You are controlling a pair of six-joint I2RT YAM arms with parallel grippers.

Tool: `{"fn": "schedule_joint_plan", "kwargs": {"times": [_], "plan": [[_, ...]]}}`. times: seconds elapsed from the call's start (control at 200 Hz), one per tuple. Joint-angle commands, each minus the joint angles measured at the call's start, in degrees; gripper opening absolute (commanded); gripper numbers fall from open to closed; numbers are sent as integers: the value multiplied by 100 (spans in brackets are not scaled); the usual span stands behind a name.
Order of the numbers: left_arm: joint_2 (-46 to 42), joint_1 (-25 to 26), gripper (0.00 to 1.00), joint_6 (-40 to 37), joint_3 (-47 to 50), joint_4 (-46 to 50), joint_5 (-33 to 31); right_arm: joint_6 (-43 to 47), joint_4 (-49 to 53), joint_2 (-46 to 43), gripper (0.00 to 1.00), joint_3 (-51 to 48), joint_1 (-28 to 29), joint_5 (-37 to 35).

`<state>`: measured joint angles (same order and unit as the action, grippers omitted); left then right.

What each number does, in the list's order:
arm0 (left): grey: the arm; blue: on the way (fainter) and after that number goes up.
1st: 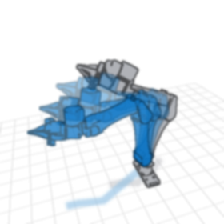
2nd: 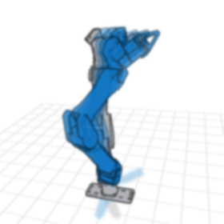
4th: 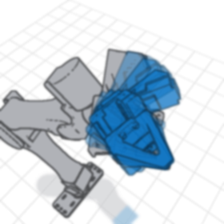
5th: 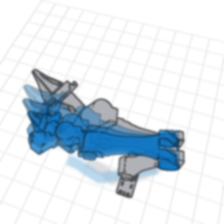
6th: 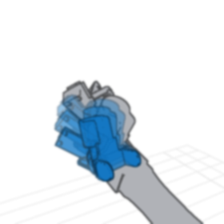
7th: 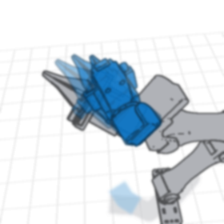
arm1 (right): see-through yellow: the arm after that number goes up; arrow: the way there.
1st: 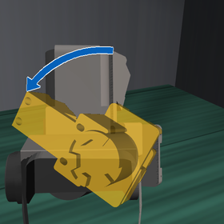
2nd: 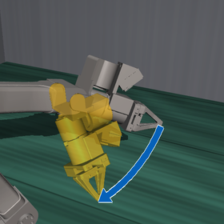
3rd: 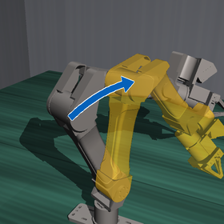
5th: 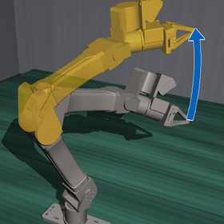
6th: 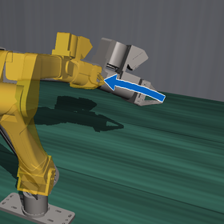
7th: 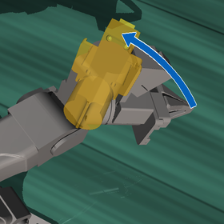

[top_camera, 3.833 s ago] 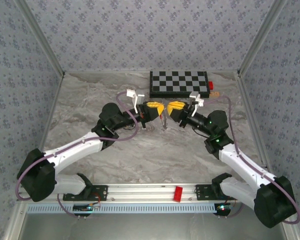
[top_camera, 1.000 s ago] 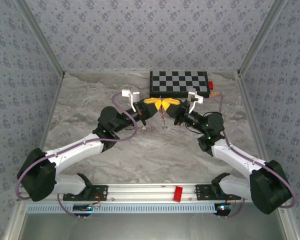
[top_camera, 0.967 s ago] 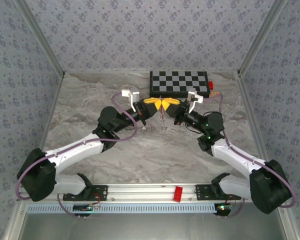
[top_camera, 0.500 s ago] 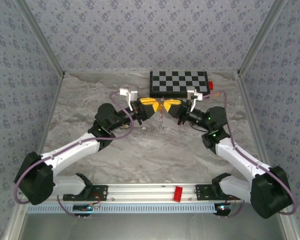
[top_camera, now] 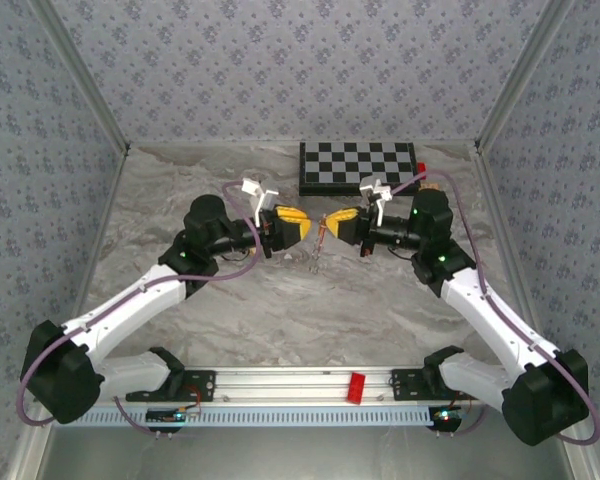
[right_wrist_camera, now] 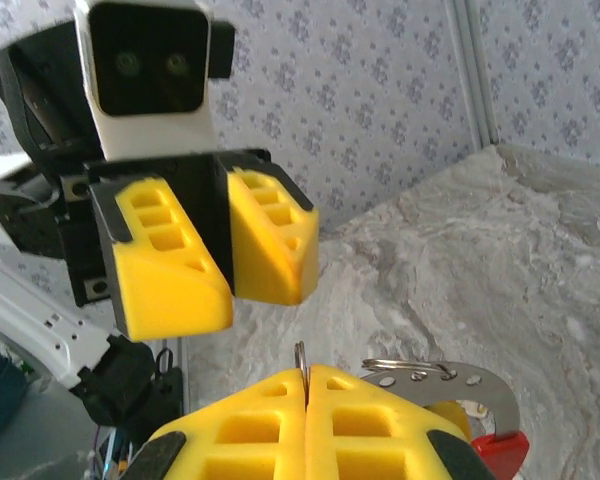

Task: Put the keys on the keyring

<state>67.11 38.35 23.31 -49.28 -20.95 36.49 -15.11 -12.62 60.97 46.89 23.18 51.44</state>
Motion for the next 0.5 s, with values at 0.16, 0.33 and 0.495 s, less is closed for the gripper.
{"fn": "schedule_joint_plan", "kwargs": {"times": [0.16,0.33,0.495], "plan": [[182,11,27,-238,-257,188,449,545,542,100,0,276,205,25],[302,84,26,-342,-302,286,457,431,395,135,0,242,259,-45],[320,98,24,-393,-274,291,418,232,136,101,0,132,257,-73]]}}
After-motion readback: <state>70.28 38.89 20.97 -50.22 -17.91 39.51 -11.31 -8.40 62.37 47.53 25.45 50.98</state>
